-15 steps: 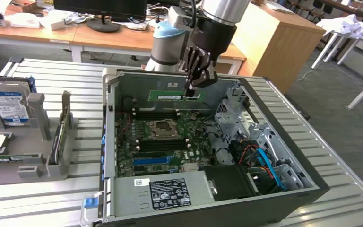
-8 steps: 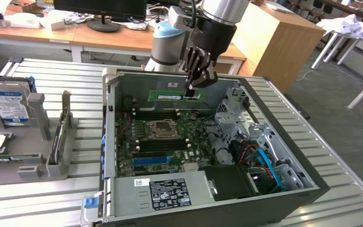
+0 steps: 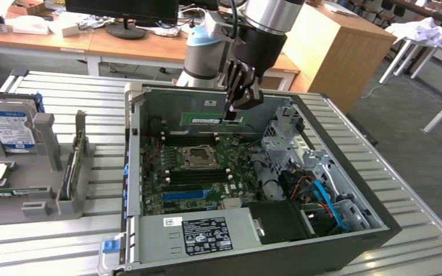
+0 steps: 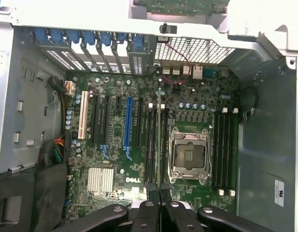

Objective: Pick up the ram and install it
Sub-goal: 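Insert the ram into the slot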

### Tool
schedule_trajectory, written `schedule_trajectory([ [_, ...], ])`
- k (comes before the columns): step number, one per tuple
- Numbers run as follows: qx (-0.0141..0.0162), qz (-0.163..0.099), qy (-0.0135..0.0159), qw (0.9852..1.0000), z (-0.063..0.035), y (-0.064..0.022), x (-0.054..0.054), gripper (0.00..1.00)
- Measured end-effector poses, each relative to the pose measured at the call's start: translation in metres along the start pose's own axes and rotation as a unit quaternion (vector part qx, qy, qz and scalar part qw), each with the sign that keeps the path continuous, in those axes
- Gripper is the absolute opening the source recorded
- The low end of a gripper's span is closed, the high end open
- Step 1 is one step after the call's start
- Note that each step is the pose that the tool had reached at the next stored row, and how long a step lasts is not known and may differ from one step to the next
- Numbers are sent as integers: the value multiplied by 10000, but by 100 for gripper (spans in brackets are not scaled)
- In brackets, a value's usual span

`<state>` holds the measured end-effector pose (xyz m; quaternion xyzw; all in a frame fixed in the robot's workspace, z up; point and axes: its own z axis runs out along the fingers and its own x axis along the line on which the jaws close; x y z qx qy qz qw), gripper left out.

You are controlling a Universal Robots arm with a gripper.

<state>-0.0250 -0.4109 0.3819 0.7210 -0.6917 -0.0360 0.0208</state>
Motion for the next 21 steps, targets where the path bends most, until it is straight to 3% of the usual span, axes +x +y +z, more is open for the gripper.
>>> schedule_trajectory([
  [21,0,0,0,10000,344,-28,8,12],
])
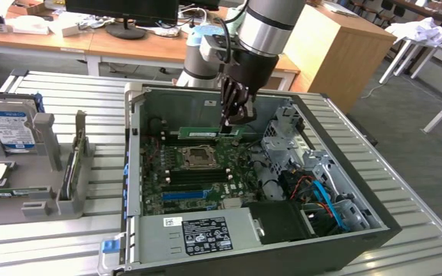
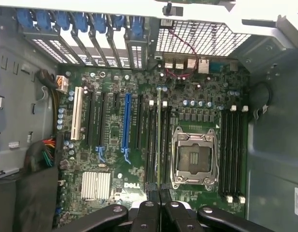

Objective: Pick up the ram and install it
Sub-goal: 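Insert the ram into the slot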

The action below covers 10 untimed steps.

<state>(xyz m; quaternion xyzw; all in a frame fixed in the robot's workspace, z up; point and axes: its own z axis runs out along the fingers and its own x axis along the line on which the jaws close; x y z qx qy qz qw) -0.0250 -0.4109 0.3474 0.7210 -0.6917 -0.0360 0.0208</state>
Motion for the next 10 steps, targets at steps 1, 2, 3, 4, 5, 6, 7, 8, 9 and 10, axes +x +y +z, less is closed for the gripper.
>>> schedule_trajectory([
  [1,0,0,0,10000,16,-1,0,12],
  [2,0,0,0,10000,32,-3,1,12],
  [3,0,0,0,10000,48,-4,1,12],
  [4,0,0,0,10000,64,-5,2,12],
  [5,0,0,0,10000,79,-6,2,12],
  [6,0,0,0,10000,94,-7,2,12],
  [7,0,0,0,10000,108,-8,3,12],
  [8,0,0,0,10000,122,-10,3,12],
  [9,0,0,0,10000,138,-11,3,12],
  [10,0,0,0,10000,152,-12,3,12],
])
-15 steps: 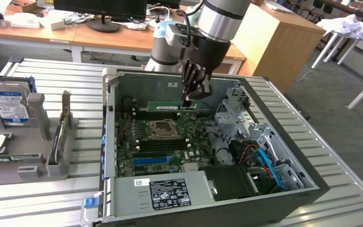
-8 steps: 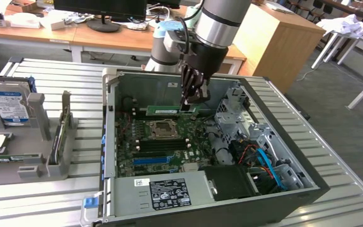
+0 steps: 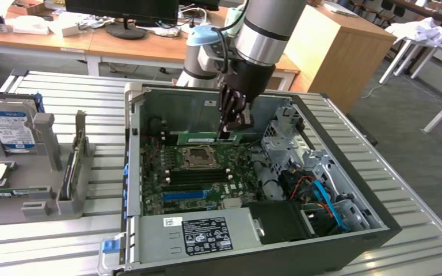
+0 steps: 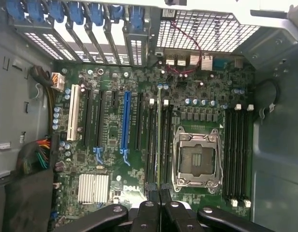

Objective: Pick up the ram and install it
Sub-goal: 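Insert the ram into the slot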

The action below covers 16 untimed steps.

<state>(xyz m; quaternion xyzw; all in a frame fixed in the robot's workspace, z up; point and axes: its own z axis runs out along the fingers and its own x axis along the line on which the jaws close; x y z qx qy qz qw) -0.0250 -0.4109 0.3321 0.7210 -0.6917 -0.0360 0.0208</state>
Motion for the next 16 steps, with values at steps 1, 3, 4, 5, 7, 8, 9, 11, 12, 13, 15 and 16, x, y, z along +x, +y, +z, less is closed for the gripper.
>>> schedule_trajectory([
  [1,0,0,0,10000,16,-1,0,12],
  [3,0,0,0,10000,46,-3,1,12],
  [4,0,0,0,10000,61,-5,2,12],
  [5,0,0,0,10000,76,-6,2,12],
  [7,0,0,0,10000,107,-8,2,12],
  [8,0,0,0,10000,121,-9,3,12],
  [9,0,0,0,10000,136,-11,3,12],
  [11,0,0,0,10000,162,-13,4,12],
  [12,0,1,0,10000,175,-14,4,12],
  [13,0,1,0,10000,187,-15,4,12],
  [15,0,1,0,10000,212,-17,5,12],
  [16,0,1,0,10000,224,-18,5,12],
])
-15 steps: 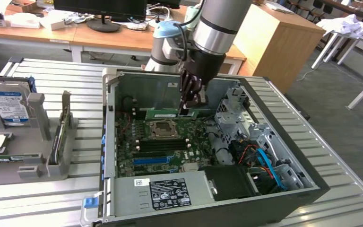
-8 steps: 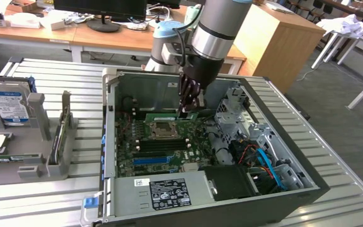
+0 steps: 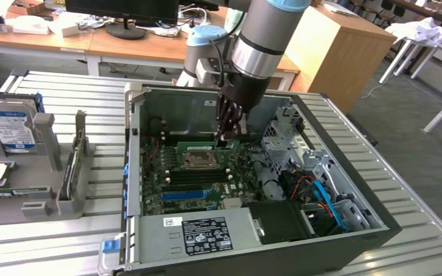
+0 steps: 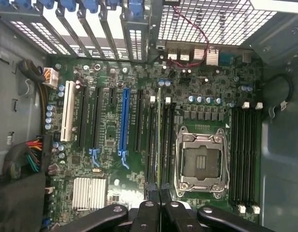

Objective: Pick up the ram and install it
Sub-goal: 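Insert the ram into the slot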

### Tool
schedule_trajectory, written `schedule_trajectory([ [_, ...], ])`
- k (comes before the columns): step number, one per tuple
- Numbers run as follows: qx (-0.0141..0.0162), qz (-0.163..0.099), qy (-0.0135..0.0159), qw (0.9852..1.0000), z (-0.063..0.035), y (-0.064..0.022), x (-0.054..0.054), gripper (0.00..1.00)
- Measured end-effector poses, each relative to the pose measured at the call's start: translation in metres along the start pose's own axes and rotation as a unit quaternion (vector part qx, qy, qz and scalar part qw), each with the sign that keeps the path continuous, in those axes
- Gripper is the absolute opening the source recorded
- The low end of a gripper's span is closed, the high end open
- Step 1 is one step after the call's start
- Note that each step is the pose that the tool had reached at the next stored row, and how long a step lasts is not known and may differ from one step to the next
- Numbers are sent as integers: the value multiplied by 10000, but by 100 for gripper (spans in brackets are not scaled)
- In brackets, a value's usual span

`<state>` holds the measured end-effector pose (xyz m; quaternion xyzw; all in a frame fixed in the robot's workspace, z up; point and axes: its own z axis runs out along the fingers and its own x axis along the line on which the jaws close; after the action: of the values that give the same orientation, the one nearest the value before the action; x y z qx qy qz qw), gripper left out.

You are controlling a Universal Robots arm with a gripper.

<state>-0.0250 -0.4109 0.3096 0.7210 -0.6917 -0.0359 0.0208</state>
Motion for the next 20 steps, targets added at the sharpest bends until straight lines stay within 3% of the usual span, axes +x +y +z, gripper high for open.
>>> schedule_trajectory([
  [20,0,0,0,10000,227,-18,5,12],
])
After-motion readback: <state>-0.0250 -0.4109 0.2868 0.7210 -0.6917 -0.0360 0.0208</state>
